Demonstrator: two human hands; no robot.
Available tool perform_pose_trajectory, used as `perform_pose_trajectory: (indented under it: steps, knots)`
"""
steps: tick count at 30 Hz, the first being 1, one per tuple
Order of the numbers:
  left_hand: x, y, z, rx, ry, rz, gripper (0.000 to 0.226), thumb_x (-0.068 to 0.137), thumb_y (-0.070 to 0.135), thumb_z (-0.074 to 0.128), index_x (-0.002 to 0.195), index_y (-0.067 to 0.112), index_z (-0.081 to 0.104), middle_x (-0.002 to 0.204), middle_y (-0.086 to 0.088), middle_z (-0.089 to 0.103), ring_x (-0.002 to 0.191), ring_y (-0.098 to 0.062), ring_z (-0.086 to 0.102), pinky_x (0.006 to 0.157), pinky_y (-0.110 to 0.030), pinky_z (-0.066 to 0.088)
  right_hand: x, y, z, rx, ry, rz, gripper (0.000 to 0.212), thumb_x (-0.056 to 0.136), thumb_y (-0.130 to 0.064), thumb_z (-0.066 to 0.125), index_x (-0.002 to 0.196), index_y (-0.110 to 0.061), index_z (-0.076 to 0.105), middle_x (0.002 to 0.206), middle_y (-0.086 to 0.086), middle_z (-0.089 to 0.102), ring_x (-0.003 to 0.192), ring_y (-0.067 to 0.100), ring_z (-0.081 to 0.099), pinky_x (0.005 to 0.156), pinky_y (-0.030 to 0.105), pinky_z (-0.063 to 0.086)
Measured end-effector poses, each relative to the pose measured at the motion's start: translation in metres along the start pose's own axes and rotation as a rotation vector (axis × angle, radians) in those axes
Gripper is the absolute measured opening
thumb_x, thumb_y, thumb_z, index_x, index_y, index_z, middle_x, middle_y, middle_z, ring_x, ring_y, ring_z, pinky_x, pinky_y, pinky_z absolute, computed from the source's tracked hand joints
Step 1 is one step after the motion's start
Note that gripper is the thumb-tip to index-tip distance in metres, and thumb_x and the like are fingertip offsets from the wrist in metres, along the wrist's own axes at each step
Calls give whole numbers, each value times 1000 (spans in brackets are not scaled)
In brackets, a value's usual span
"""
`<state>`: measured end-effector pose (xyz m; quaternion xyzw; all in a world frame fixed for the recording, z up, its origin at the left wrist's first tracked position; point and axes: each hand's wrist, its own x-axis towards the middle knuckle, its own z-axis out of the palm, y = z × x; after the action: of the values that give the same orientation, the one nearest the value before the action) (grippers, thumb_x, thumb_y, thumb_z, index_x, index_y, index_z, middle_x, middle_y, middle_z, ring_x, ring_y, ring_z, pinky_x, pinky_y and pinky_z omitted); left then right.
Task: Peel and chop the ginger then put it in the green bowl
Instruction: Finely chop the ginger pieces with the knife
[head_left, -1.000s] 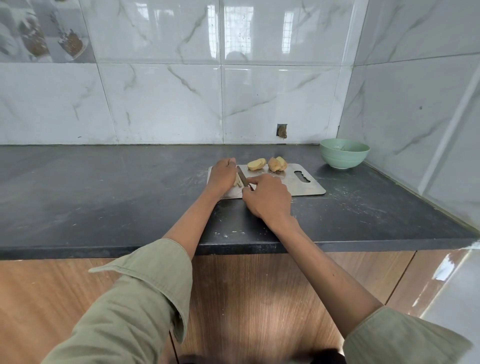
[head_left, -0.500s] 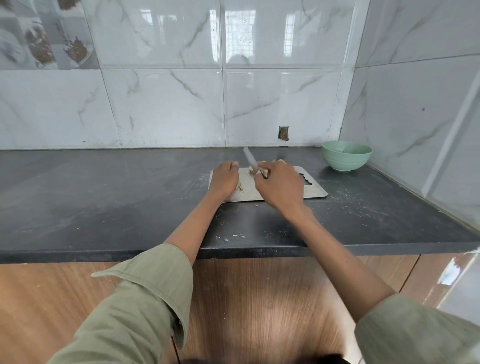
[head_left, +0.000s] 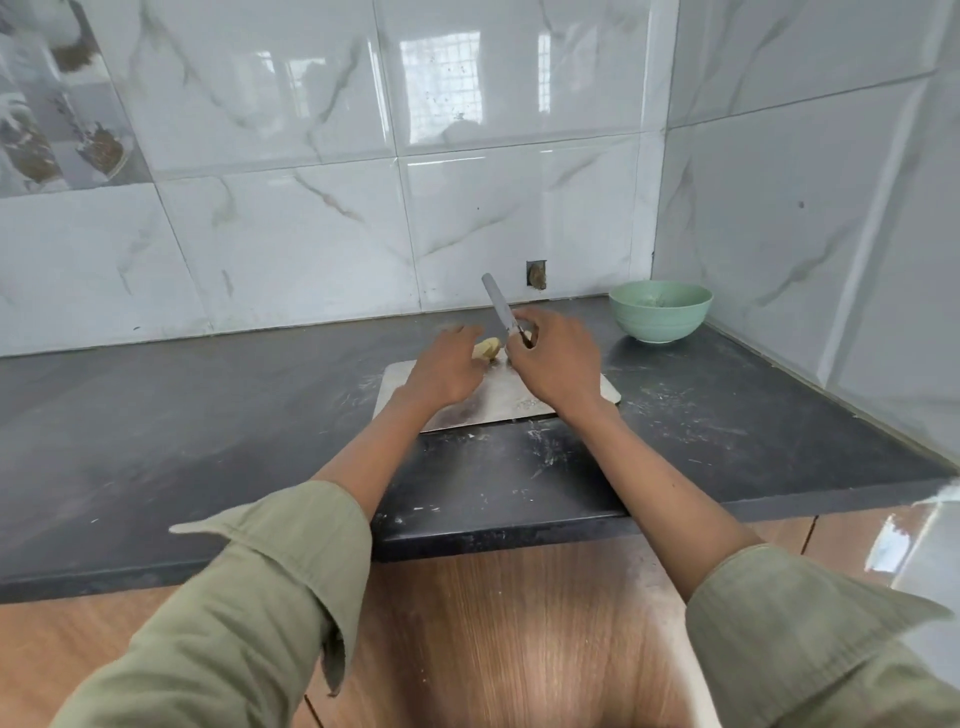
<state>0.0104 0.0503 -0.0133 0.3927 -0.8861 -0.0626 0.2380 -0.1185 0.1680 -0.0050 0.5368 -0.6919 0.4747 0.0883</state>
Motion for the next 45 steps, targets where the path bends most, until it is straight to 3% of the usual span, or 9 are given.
perform_pose_trajectory:
  steps: [4,10,17,22,26,29,34,39,45]
  knots:
    - [16,1,8,69,-64,-16,41,100,20,57,140,20,54,139,-11,60,128,-32,55,104,-43,46,1,3,-3,17,46,45,32,92,-34,56,118,-26,73,95,-6,75,87,20,66,71,34,52]
    - [21,2,8,136,-8,3,40,99,17,61,139,20,57,137,-12,59,128,-33,54,101,-41,44,4,5,-5,42,91,113,19,93,-29,57,102,-21,71,93,-6,72,78,17,56,65,32,41]
    - [1,12,-4,32,36,45,42,90,14,60,132,19,62,129,-6,66,127,-27,56,103,-40,47,3,1,-8,70,106,206,18,90,-29,57,99,-24,72,92,-7,72,84,19,64,68,33,46]
    - [-29,20,-5,-196,-137,99,35,81,3,66,104,26,78,110,9,70,102,-7,62,80,-21,46,-12,-6,-24,125,84,279,17,85,-31,60,93,-27,74,81,-14,67,77,15,63,62,30,44]
    - [-38,13,-12,-286,-115,123,35,81,13,73,110,32,74,114,15,70,107,2,61,81,-12,41,-48,-6,-35,83,-27,229,21,90,-39,60,104,-33,74,78,-16,60,80,16,62,64,30,40]
    - [-37,7,-18,-312,-41,121,30,81,21,78,109,30,76,107,19,70,102,6,61,77,-2,38,-72,-2,-36,-28,-114,193,27,88,-38,57,111,-35,71,92,-6,68,94,22,63,71,33,41]
    - [-34,0,-16,-287,-1,105,27,79,30,83,106,29,78,100,20,69,93,12,59,76,-10,41,-86,-10,-43,-168,-120,136,37,93,-34,55,129,-33,64,107,0,69,104,28,62,75,35,37]
    - [-35,1,-13,-272,-82,84,29,81,34,82,109,27,79,104,12,74,97,-2,64,84,-25,50,-87,-18,-40,-290,-121,90,36,92,-34,54,125,-30,66,112,6,68,107,31,63,74,37,38]
    - [-37,4,-10,-276,-35,72,31,81,25,81,112,20,79,105,6,77,90,-7,68,81,-21,52,-85,-19,-34,-354,-152,76,41,91,-36,53,129,-36,67,113,4,71,107,29,65,79,37,47]
